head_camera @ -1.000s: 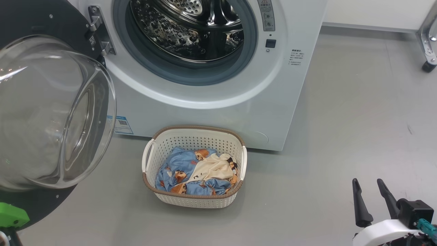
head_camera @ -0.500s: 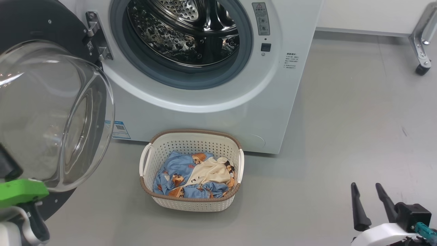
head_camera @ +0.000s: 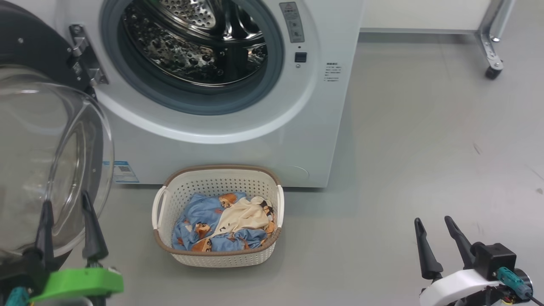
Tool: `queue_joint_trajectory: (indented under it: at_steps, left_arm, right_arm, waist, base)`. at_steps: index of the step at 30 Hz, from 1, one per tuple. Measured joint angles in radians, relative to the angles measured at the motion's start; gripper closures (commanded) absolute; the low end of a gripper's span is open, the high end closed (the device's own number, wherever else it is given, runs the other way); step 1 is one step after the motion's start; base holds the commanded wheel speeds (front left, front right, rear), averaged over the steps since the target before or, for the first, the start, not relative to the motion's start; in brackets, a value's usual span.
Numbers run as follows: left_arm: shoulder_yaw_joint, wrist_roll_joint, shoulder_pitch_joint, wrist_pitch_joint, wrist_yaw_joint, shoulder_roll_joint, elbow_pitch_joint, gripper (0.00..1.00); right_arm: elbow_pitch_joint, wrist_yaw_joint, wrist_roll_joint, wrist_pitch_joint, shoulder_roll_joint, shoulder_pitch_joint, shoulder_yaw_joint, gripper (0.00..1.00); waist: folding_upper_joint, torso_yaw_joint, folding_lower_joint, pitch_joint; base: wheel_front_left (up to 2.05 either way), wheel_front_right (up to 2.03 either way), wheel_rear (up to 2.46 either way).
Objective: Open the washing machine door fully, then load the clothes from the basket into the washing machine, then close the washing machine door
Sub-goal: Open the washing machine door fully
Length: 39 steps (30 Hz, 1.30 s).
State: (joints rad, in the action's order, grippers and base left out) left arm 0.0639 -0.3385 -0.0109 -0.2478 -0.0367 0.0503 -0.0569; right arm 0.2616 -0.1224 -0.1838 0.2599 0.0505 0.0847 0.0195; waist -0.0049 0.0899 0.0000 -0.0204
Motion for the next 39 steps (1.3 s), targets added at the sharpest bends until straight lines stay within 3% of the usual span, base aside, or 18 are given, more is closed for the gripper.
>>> queue_joint_trajectory:
  at_steps: [11, 18, 39]
  left_arm:
    - [0.022, 0.005, 0.135, 0.000, -0.004, 0.001, -0.069, 0.00]
    - [-0.008, 0.011, 0.161, -0.001, -0.009, 0.000, -0.092, 0.00]
    - [-0.005, 0.048, 0.161, -0.001, -0.017, 0.000, -0.083, 0.00]
  right_arm:
    - [-0.036, 0.000, 0.002, 0.000, 0.000, -0.021, 0.077, 0.00]
    - [-0.051, 0.000, 0.002, 0.000, 0.003, -0.020, 0.057, 0.00]
    - [-0.067, 0.000, 0.002, 0.000, 0.013, -0.016, 0.022, 0.00]
  waist:
    - [0.0000, -0.099, 0.0000, -0.009]
    - [0.0000, -0.146, 0.0000, -0.014]
    - [0.0000, -0.152, 0.0000, -0.021]
  base:
    - [0.00, 0.00, 0.00]
    - [0.00, 0.00, 0.00]
    - [0.00, 0.00, 0.00]
